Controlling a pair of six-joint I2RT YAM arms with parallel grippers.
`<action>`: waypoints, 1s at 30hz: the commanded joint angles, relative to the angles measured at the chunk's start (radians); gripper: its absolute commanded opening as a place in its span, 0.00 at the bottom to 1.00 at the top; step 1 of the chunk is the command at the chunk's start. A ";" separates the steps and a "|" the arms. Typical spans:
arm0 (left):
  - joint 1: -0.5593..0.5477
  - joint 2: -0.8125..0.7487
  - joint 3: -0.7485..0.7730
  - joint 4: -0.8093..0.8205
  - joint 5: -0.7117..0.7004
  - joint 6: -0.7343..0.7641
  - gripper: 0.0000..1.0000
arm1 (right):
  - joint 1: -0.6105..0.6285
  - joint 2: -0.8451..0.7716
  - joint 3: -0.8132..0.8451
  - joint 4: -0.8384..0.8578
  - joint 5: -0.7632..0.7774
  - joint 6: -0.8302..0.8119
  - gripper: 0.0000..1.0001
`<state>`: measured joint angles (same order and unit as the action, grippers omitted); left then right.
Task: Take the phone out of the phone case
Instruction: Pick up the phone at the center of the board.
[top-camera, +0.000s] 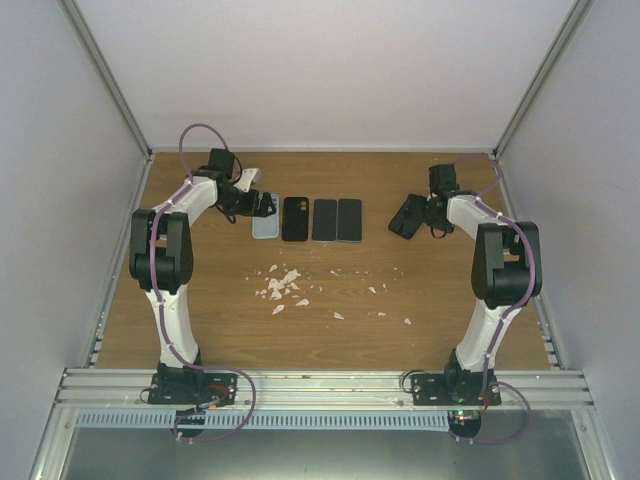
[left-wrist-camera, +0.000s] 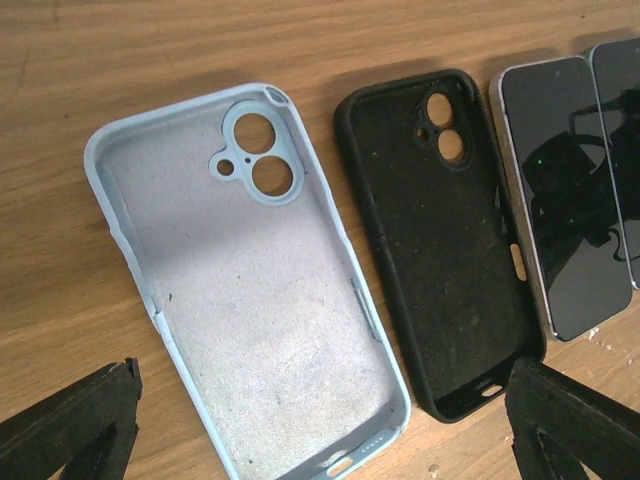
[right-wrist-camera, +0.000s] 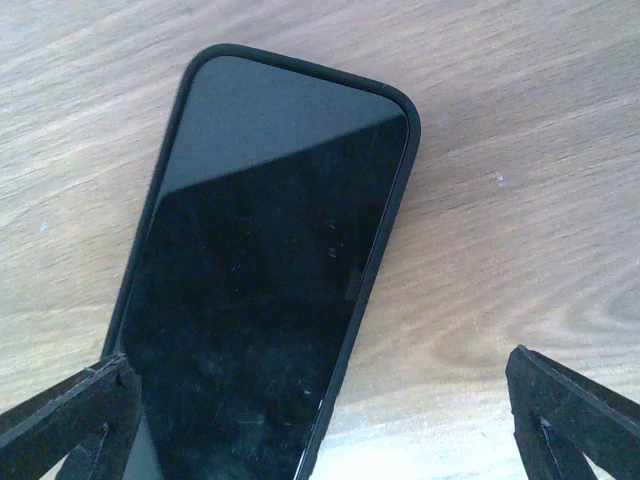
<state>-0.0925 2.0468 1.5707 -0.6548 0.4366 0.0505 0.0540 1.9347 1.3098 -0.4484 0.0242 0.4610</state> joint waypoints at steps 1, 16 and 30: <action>0.003 -0.038 -0.022 0.048 0.003 -0.020 0.99 | 0.001 0.064 0.068 -0.031 0.015 0.036 1.00; 0.008 -0.038 -0.031 0.054 0.012 -0.028 0.99 | 0.040 0.282 0.294 -0.119 -0.160 -0.124 1.00; 0.010 -0.052 -0.015 0.044 0.022 -0.023 0.99 | 0.116 0.301 0.214 -0.175 -0.142 -0.582 1.00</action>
<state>-0.0887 2.0388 1.5482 -0.6380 0.4435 0.0326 0.1596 2.2147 1.6234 -0.5140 -0.0532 0.0044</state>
